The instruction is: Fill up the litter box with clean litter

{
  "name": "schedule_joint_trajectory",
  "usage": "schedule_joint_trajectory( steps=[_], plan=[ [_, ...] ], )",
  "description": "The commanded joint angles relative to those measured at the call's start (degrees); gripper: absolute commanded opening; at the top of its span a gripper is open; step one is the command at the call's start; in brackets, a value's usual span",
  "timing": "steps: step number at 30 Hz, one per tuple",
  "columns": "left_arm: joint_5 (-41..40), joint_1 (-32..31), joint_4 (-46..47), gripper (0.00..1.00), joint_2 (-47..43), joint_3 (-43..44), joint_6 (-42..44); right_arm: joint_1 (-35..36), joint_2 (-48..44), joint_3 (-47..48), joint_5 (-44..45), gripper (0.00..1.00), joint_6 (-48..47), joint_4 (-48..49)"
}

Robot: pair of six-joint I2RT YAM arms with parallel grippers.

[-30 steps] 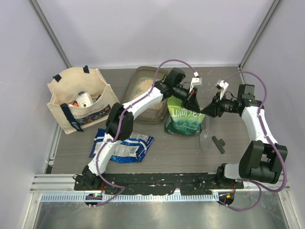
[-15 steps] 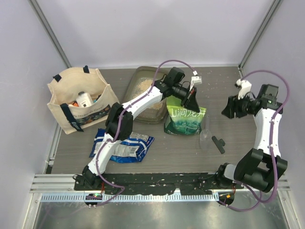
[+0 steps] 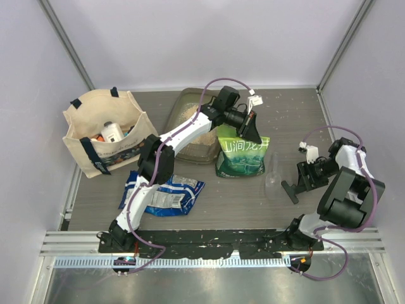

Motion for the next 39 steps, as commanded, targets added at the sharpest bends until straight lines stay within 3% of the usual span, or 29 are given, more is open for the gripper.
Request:
schedule_joint_trajectory(
  steps=[1, 6, 18, 22, 24, 27, 36, 39],
  plan=[
    [-2.2, 1.6, 1.1, 0.0, -3.5, -1.3, -1.2, -0.4, 4.1, 3.4, 0.2, 0.53, -1.9, 0.9],
    [-2.3, 1.6, 1.3, 0.0, -4.0, -2.0, -1.0, -0.4, 8.6, 3.2, -3.3, 0.47, -2.4, 1.3],
    [-2.9, 1.6, 1.4, 0.0, -4.3, -3.2, -0.6, -0.4, 14.4, 2.6, -5.3, 0.41, 0.1, 6.6],
    [-3.1, 1.6, 1.3, 0.0, -4.2, -3.0, -0.6, -0.4, 16.4, 2.4, -6.5, 0.32, 0.3, 6.9],
    [-3.1, 1.6, 1.3, 0.0, -4.3, -3.0, -0.6, -0.4, 16.2, 2.5, -7.6, 0.19, -0.8, 6.1],
    [-2.9, 1.6, 1.4, 0.0, -4.0, -3.1, -0.5, -0.7, 13.8, 3.2, -9.2, 0.02, -2.5, 3.3],
    [-4.1, 0.9, 3.0, 0.0, -5.5, -4.9, 0.9, -2.5, -3.5, 15.3, -12.9, 0.01, 1.5, -2.0],
    [-5.8, 0.5, 0.9, 0.0, -6.4, -4.9, 5.8, -2.4, -3.2, 19.5, -17.3, 0.01, 7.0, 0.2]
  ],
)
